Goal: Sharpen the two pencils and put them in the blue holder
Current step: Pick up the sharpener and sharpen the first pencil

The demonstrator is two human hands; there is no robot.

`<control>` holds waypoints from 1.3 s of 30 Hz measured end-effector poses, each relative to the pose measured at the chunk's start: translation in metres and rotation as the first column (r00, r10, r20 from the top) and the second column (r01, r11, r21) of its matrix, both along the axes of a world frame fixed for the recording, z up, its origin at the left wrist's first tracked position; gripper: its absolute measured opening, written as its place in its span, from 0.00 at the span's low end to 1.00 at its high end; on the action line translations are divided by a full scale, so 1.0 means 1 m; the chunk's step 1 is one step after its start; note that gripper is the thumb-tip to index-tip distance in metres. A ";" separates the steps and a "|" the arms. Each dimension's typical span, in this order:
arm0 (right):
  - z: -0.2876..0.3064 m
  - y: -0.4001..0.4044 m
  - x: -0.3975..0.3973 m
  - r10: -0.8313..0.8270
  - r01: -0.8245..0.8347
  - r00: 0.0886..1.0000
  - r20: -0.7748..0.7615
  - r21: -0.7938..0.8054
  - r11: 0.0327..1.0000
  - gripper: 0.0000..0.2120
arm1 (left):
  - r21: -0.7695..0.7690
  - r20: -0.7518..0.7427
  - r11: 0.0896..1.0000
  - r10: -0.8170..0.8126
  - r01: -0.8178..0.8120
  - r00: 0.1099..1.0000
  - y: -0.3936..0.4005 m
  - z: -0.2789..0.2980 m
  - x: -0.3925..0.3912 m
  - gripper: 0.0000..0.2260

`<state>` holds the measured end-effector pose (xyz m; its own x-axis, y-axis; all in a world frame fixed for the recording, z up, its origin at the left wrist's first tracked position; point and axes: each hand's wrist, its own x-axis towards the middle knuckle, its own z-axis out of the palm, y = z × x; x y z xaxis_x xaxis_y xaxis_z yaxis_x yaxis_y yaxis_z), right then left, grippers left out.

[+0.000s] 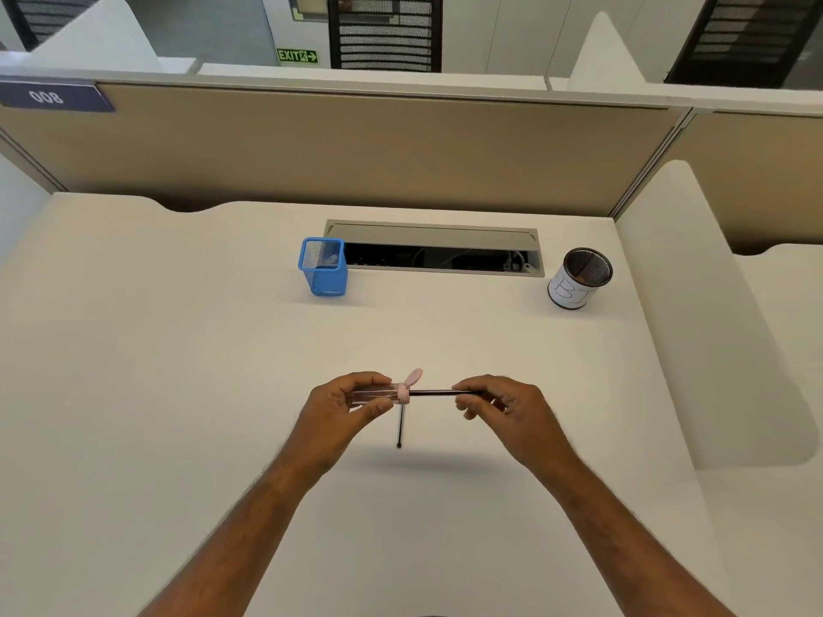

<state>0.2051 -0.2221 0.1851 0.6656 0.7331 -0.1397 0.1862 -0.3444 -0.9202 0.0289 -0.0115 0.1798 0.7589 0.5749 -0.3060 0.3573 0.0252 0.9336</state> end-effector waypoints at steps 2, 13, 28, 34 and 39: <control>0.002 0.000 -0.001 0.046 -0.045 0.998 0.043 -0.023 0.999 0.07 | -0.005 -0.003 1.000 -0.010 0.010 1.000 0.001 0.001 -0.001 0.11; 0.001 0.004 0.004 0.118 -0.133 0.977 -0.176 -0.074 0.988 0.15 | 0.023 -0.014 0.999 -0.039 0.040 0.999 0.005 0.001 -0.002 0.12; 0.002 0.002 0.002 -0.010 0.012 0.996 -0.084 0.028 1.000 0.06 | 0.016 -0.005 0.999 -0.030 0.030 1.000 0.004 0.005 0.005 0.11; 0.006 0.006 0.005 0.051 -0.068 0.989 -0.141 -0.116 0.991 0.18 | 0.062 -0.028 0.996 -0.057 0.058 0.998 -0.001 0.002 0.002 0.11; 0.006 0.003 0.005 0.076 -0.093 0.980 -0.181 -0.083 0.992 0.14 | 0.060 -0.032 0.997 -0.045 0.047 0.998 0.001 -0.002 0.000 0.11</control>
<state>0.2105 -0.2192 0.1907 0.5605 0.7645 -0.3185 0.0546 -0.4178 -0.9069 0.0284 -0.0110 0.1780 0.7757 0.5580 -0.2949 0.3850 -0.0482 0.9217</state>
